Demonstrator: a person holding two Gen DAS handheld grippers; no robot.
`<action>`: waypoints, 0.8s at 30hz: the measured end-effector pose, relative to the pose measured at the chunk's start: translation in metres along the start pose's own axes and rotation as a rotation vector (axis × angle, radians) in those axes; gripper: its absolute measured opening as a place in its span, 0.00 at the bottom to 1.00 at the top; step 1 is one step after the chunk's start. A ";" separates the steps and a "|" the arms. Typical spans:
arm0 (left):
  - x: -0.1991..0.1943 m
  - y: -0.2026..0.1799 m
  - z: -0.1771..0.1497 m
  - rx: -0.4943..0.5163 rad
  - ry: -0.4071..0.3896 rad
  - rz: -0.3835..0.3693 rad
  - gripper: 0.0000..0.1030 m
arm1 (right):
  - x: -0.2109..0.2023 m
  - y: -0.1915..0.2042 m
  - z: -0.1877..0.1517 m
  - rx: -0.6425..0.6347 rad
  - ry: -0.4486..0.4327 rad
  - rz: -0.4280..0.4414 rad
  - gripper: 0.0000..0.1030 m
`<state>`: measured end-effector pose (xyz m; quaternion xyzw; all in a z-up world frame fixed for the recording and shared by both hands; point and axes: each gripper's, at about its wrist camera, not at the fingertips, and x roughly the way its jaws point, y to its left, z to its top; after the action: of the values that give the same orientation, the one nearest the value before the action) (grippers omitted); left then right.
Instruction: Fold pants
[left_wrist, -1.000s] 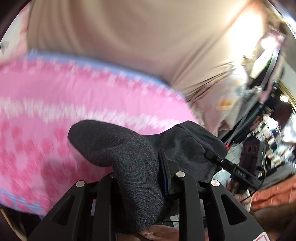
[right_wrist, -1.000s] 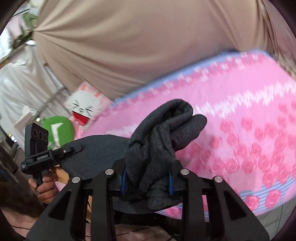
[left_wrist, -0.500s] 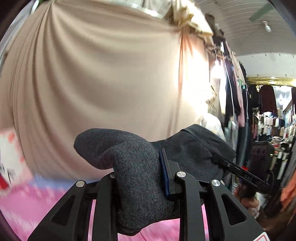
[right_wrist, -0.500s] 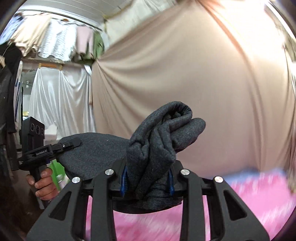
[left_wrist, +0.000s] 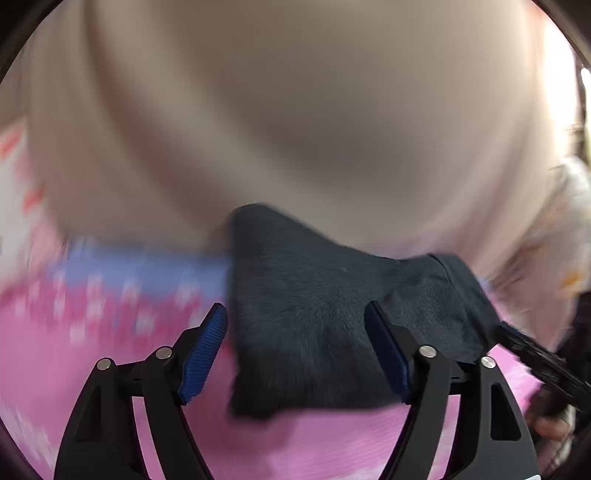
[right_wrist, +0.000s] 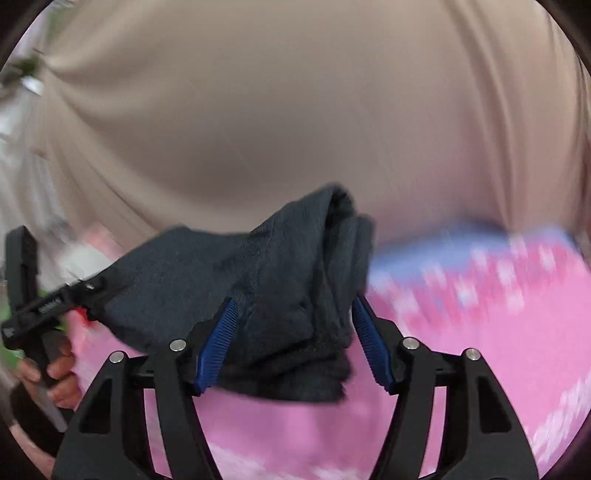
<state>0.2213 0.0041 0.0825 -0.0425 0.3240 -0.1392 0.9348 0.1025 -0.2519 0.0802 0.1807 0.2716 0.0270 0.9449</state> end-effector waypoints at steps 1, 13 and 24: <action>0.018 0.009 -0.015 -0.022 0.057 0.023 0.65 | 0.007 -0.013 -0.016 0.019 0.032 -0.003 0.60; 0.066 0.042 -0.024 -0.201 0.171 -0.005 0.77 | 0.067 -0.018 -0.015 0.055 0.157 0.016 0.61; 0.100 0.056 -0.033 -0.315 0.245 -0.118 0.24 | 0.095 -0.024 -0.019 0.101 0.240 0.067 0.30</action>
<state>0.2891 0.0289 -0.0128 -0.1896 0.4499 -0.1455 0.8605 0.1721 -0.2535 0.0089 0.2324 0.3775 0.0664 0.8939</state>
